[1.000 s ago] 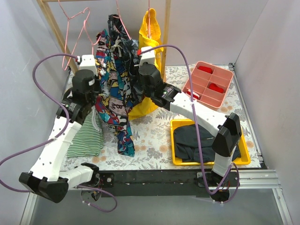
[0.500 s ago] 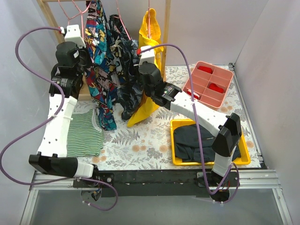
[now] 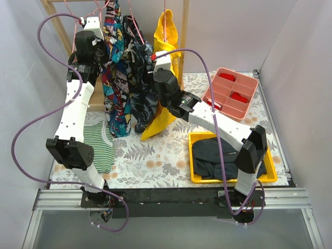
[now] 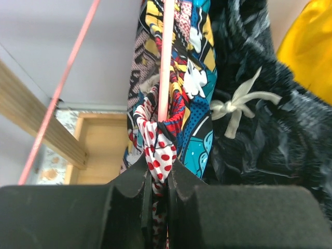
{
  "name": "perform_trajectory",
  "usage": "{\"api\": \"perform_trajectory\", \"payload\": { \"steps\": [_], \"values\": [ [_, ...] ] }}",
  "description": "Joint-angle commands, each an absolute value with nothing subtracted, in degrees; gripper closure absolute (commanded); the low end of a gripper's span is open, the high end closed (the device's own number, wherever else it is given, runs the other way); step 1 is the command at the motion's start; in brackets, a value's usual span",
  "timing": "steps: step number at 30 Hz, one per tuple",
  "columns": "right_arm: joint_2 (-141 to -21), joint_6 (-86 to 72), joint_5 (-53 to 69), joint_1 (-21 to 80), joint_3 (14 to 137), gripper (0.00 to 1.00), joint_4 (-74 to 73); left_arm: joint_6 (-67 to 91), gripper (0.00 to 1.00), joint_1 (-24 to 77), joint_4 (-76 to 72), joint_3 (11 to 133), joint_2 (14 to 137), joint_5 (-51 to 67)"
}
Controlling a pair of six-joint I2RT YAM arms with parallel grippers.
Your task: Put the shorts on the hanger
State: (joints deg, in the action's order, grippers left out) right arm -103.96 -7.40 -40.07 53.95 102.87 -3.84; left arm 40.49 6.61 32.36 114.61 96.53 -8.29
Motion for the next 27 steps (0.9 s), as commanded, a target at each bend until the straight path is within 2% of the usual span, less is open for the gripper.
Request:
{"api": "perform_trajectory", "payload": {
  "steps": [1,6,10,15,18,19,21,24,25,27],
  "values": [
    [-101.9,-8.5,-39.6,53.5,104.7,0.99,-3.7,41.6,1.00,6.1,31.6,117.6,97.4,-5.9],
    [-100.7,-9.7,-37.7,53.4,104.2,0.99,-4.9,43.5,1.00,6.0,31.5,113.9,96.5,-5.5],
    [-99.1,-10.7,-35.9,53.5,103.4,0.91,-5.4,43.5,0.90,6.0,31.5,112.7,95.2,-6.0],
    [-98.1,-12.9,-33.5,53.5,103.6,0.86,-6.9,43.3,0.88,5.6,33.3,113.1,95.2,-5.5],
    [-97.6,-14.1,-31.9,53.5,103.4,0.81,-7.7,43.7,0.77,5.5,33.0,111.4,94.0,-4.7],
    [-97.4,-14.1,-31.5,53.6,103.5,0.78,-8.3,43.7,0.72,5.5,33.1,111.1,93.5,-4.6],
    [-96.9,-14.7,-30.0,53.6,103.6,0.71,-8.8,44.1,0.45,5.5,33.3,110.5,92.7,-5.0],
    [-96.3,-15.8,-27.5,53.6,104.1,0.56,-10.0,44.9,0.22,5.5,33.2,109.4,90.6,-5.5],
    [-96.1,-16.3,-26.8,53.6,103.9,0.47,-10.1,45.3,0.14,5.5,33.5,109.7,89.6,-5.6],
    [-95.2,-16.9,-24.8,53.6,103.5,0.41,-10.3,45.7,0.02,5.5,34.3,109.8,88.6,-5.5]
  ]
}}
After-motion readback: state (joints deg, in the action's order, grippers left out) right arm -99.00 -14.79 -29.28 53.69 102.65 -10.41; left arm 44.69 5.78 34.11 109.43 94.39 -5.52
